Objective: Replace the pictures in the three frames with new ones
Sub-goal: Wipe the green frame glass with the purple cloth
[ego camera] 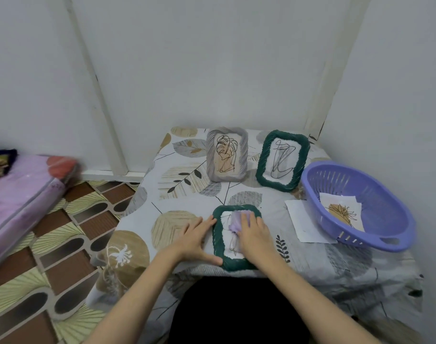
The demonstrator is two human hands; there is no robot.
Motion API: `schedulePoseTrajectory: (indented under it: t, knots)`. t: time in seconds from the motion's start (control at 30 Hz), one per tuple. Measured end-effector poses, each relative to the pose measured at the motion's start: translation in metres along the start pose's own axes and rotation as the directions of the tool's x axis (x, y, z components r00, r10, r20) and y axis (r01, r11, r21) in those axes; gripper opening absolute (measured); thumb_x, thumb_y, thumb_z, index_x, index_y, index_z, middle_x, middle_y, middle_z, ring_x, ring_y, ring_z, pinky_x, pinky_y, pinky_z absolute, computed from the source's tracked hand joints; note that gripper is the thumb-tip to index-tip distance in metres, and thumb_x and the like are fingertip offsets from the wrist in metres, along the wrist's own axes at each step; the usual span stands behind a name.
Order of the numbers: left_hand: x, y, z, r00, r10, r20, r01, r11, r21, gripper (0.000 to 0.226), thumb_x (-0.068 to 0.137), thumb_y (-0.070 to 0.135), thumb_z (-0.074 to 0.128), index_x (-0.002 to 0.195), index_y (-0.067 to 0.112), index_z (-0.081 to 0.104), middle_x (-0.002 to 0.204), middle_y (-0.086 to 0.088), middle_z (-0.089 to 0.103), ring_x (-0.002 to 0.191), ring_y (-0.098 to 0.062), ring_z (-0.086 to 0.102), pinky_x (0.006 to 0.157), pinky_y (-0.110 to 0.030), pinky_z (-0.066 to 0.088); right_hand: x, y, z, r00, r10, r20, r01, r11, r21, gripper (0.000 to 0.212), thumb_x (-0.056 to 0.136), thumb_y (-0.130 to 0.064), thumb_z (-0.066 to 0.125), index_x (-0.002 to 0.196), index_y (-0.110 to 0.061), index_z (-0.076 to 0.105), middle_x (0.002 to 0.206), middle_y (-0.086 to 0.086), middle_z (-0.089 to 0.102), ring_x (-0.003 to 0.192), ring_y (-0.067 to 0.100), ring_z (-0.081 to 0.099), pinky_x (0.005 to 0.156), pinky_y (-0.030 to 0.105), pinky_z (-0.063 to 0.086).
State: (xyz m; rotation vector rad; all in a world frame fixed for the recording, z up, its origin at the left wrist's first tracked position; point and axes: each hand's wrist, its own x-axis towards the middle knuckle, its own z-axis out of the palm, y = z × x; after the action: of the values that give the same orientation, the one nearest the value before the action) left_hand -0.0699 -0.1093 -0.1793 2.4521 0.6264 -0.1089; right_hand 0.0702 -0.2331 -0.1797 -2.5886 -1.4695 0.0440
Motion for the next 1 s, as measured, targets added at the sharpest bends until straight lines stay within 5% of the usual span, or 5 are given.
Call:
schedulePoseTrajectory:
  t: [0.23,0.43,0.6,0.87,1.0]
  knots:
    - [0.008,0.005,0.004,1.000,-0.004,-0.010,0.006,0.993,0.118,0.135,0.039,0.086,0.045,0.148,0.024,-0.006,0.156,0.009,-0.012,0.144,-0.013,-0.013,0.117,-0.047,-0.012,0.009,-0.006,0.005,0.976,-0.203,-0.082,0.205,0.978,0.022,0.051,0.089,-0.034,0.038,0.136,-0.015,0.040,0.137,0.011,0.044,0.113,0.032,0.048,0.092,0.044,0.045]
    - [0.008,0.007,0.002,1.000,0.023,-0.001,-0.023,0.995,0.102,0.131,0.042,0.081,0.056,0.148,0.029,-0.003,0.156,0.014,-0.008,0.144,-0.013,-0.013,0.114,-0.046,-0.017,-0.010,0.014,0.014,0.989,-0.097,-0.114,0.078,0.985,-0.156,0.066,0.033,-0.010,0.077,0.097,-0.008,0.062,0.090,0.010,0.065,0.067,0.021,0.060,0.056,0.026,0.049]
    - [0.009,0.007,0.001,1.000,-0.004,-0.024,0.006,0.998,0.061,0.123,0.056,0.067,0.071,0.148,0.029,-0.001,0.157,0.013,-0.004,0.145,-0.012,-0.011,0.115,-0.047,-0.017,0.030,-0.011,0.002,0.996,-0.019,-0.086,0.023,0.999,0.039,0.058,0.077,-0.002,0.053,0.133,-0.004,0.036,0.132,0.016,0.040,0.112,0.030,0.041,0.094,0.035,0.034]
    - [0.009,0.007,0.003,0.999,-0.006,-0.045,0.009,0.999,0.048,0.123,0.052,0.070,0.069,0.147,0.031,0.001,0.157,0.014,-0.001,0.145,-0.010,-0.008,0.116,-0.045,-0.015,0.005,0.015,0.010,0.989,-0.089,-0.117,0.067,0.982,-0.175,0.066,0.051,-0.016,0.080,0.110,-0.003,0.054,0.100,0.013,0.064,0.076,0.026,0.059,0.080,0.033,0.034]
    - [0.007,0.009,0.002,0.999,-0.016,-0.047,0.019,0.998,0.066,0.122,0.057,0.066,0.071,0.148,0.028,0.000,0.157,0.011,-0.001,0.145,-0.011,-0.008,0.116,-0.045,-0.015,0.029,0.003,0.005,0.996,-0.086,-0.028,0.086,0.996,-0.002,0.053,0.090,-0.028,0.044,0.139,-0.012,0.031,0.144,0.007,0.036,0.125,0.026,0.038,0.105,0.037,0.028]
